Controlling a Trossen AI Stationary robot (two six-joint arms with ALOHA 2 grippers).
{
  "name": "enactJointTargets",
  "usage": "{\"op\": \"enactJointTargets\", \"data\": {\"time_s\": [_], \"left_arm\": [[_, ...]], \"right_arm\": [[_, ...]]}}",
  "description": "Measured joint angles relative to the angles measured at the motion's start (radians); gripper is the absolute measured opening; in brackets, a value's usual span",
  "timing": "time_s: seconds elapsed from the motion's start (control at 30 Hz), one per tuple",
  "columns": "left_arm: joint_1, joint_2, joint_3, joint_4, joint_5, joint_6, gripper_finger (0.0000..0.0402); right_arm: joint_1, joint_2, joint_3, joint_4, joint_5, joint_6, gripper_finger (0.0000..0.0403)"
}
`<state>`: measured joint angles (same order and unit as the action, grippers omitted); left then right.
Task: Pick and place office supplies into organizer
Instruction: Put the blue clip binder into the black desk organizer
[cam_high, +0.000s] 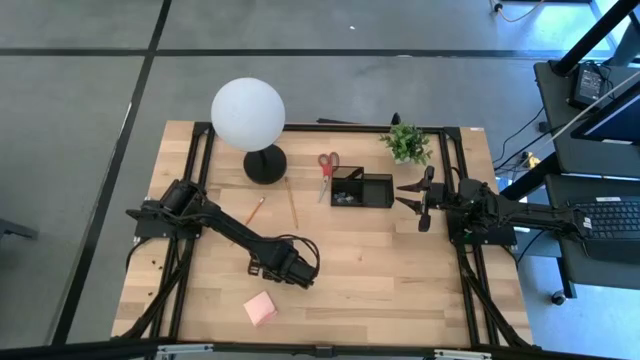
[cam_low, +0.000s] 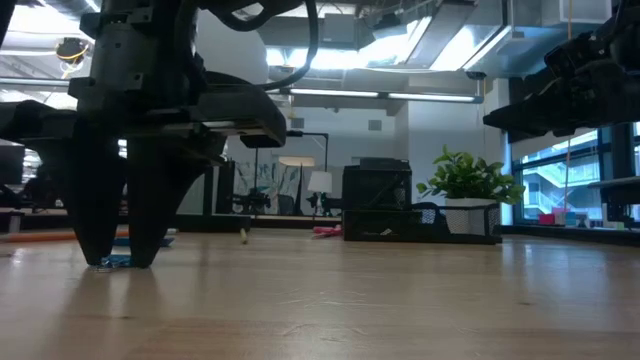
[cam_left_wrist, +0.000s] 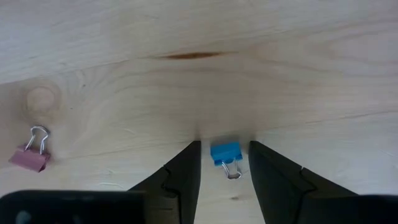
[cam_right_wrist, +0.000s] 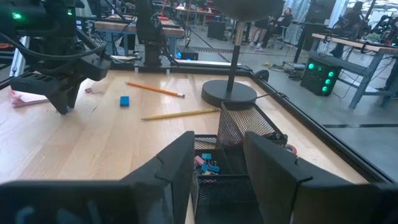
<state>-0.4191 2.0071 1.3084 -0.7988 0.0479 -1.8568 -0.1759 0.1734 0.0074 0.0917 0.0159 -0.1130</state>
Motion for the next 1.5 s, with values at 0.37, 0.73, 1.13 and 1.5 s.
{"op": "enactJointTargets", "data": {"time_s": [0.37, 0.73, 1.13, 1.5], "left_arm": [[0.000, 0.001, -0.006, -0.005, -0.001, 0.003, 0.0082], [0.001, 0.001, -0.007, -0.009, -0.001, 0.025, 0.0069], [0.023, -0.093, 0.033, -0.004, -0.134, 0.187, 0.0070], [0.138, -0.190, 0.062, 0.083, -0.366, 0.547, 0.0070]], "right_arm": [[0.000, 0.000, 0.000, 0.000, 0.000, 0.001, 0.0145], [0.000, 0.000, 0.000, 0.001, 0.000, 0.000, 0.0145], [0.000, 0.000, 0.000, 0.003, 0.000, 0.000, 0.0145], [0.000, 0.000, 0.000, 0.025, 0.008, 0.000, 0.0145]]}}
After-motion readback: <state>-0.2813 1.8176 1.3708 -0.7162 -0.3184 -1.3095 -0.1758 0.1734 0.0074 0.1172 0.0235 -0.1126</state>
